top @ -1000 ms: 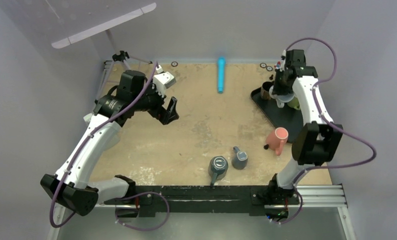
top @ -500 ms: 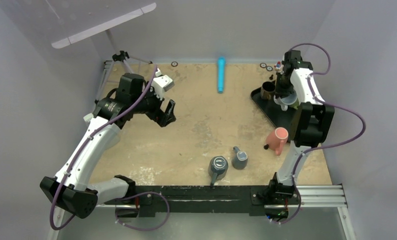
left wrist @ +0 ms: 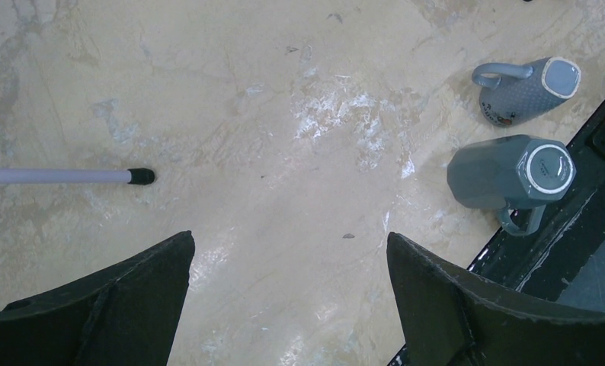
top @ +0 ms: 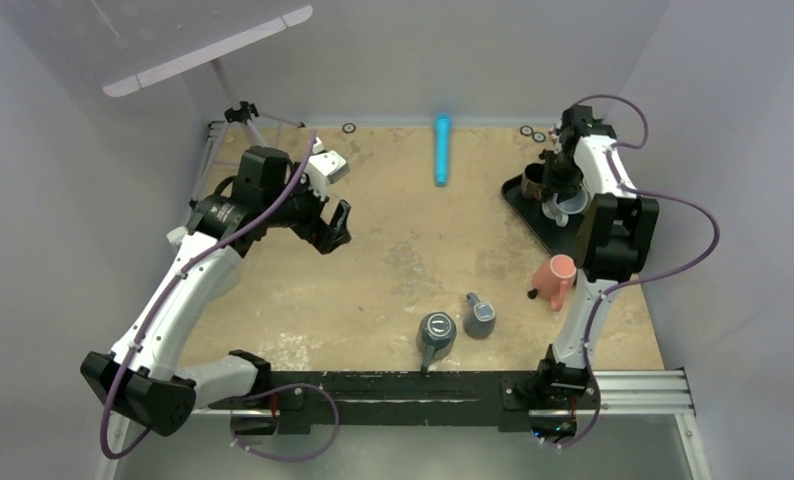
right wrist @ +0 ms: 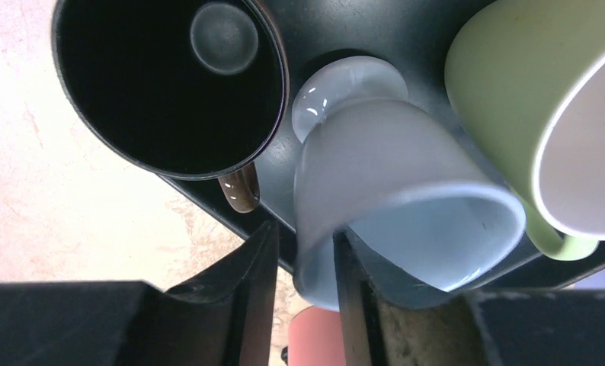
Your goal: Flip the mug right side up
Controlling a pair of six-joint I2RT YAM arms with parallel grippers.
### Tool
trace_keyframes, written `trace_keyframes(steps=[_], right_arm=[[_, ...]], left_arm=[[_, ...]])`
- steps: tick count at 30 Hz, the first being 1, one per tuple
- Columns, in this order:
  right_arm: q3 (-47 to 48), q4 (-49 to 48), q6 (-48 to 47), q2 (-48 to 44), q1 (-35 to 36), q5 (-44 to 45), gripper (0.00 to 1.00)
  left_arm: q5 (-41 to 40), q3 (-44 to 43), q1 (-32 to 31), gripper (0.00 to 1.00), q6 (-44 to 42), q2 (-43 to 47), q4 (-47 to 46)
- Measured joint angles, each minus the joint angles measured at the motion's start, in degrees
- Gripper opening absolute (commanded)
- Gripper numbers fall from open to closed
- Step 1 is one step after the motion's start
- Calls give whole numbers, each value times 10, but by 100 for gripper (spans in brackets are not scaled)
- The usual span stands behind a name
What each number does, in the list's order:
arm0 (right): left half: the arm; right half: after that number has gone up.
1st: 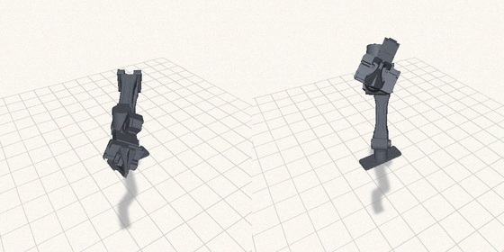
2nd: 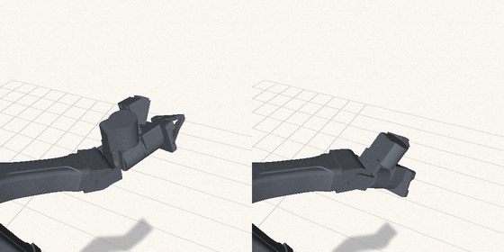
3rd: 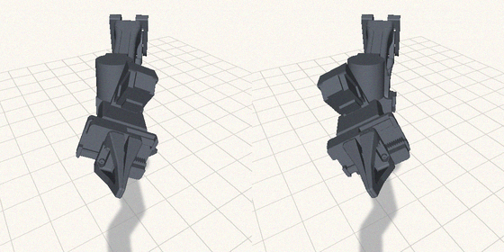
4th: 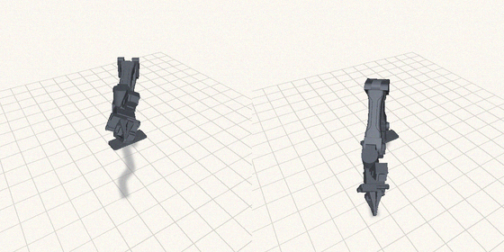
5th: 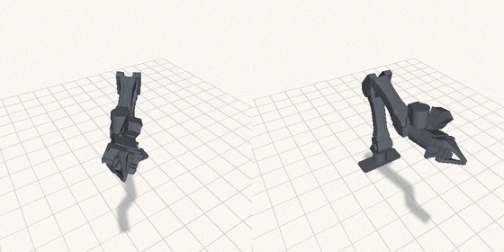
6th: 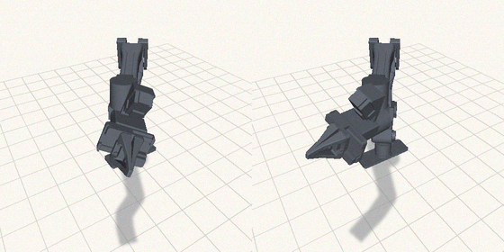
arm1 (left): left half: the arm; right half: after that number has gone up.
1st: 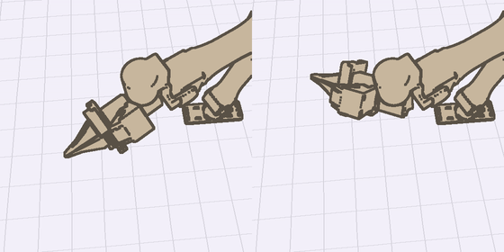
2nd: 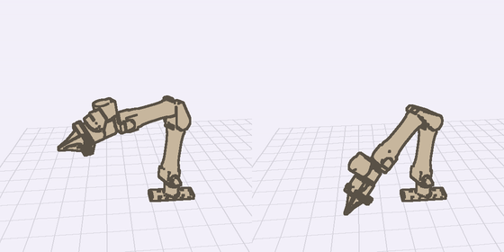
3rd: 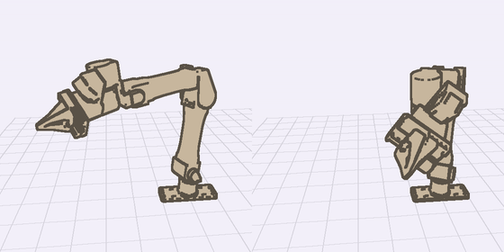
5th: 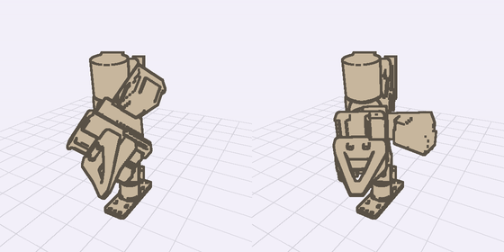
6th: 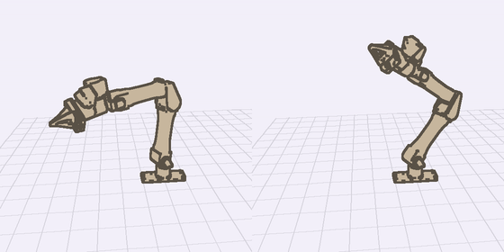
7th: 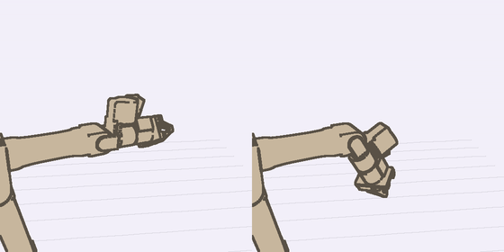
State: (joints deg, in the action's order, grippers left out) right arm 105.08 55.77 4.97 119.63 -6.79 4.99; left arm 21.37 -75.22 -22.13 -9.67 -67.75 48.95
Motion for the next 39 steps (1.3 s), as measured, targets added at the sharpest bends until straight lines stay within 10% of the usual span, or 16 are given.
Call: trace_keyframes(steps=[16,30,39], right_arm=[[29,7,-9,-139,3,8,95],[-304,-142,80,-454,129,21,99],[-404,-152,109,-604,127,47,99]], left_arm=[[19,0,-57,96,65,-8,2],[-108,33,-371,92,245,-143,-5],[-98,46,-454,100,288,-182,-14]])
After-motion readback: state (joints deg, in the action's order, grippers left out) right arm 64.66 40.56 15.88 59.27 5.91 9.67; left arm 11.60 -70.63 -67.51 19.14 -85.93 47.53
